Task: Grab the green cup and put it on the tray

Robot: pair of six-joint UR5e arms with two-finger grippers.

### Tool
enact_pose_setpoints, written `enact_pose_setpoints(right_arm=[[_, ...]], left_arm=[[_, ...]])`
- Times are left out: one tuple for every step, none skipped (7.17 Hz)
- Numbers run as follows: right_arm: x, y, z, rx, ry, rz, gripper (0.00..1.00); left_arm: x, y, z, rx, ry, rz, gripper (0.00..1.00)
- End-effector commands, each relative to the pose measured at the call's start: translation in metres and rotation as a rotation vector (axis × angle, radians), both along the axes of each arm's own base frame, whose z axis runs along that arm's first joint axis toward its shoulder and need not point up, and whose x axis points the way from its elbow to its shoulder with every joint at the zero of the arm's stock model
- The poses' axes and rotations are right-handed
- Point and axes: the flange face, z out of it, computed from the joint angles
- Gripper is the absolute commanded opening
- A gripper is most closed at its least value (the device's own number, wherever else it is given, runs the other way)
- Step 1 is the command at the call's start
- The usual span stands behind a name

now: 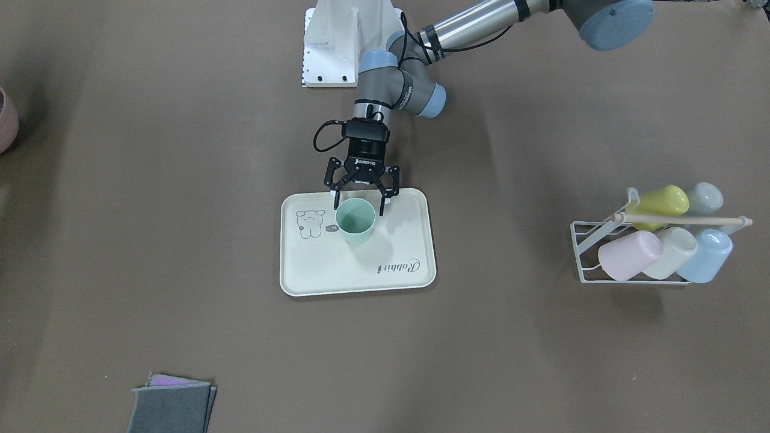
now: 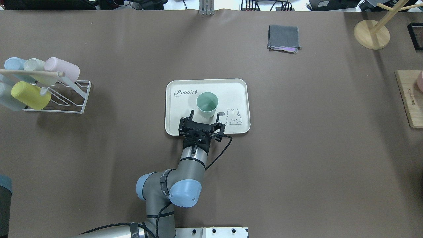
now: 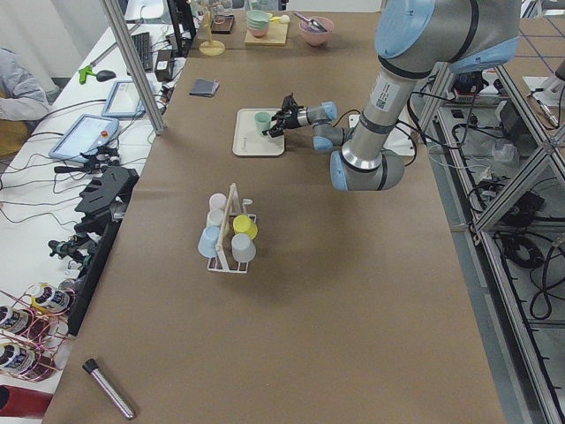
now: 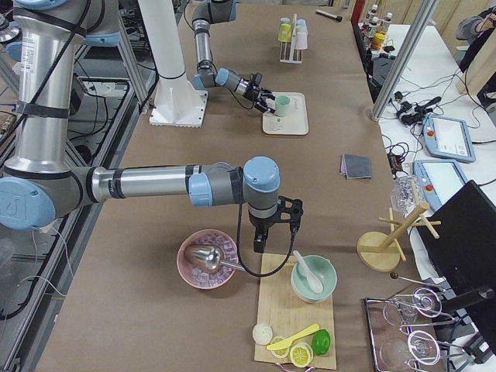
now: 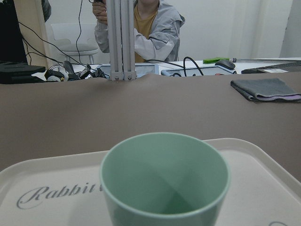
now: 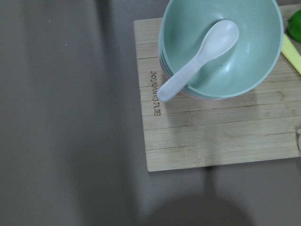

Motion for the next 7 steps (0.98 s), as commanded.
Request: enact_pose_setpoints(right_arm=[[0.004,0.001,-0.004,0.003,-0.003,0.010,1.00],[0.006,0.007,-0.005,0.003,-0.003,0.014,1.00],[0.009,0.026,-0.009,0.005,0.006,0.019,1.00],[0.013,0.029,-0.010,0.005,0.005,0.028,1.00],[0.019,0.033,-0.008,-0.002,-0.002,0.043,1.00],[0.025,0.038,-0.007,-0.004,-0.005,0.057,1.00],[0.025,0.040,-0.005,-0.007,-0.005,0.059,1.00]], left_arm=[[-0.019,0.007,-0.012,0.020,0.014,0.009,1.00],[-0.034,0.014,-0.026,0.020,0.014,0.017,1.00],[-0.057,0.020,-0.034,0.012,-0.018,0.028,1.00],[-0.088,0.026,-0.046,0.008,-0.033,0.032,1.00],[-0.129,0.034,-0.055,0.009,-0.058,0.075,1.00],[-0.169,0.038,-0.059,-0.004,-0.049,0.154,1.00],[-0.223,0.007,-0.063,0.006,-0.121,0.185,1.00]])
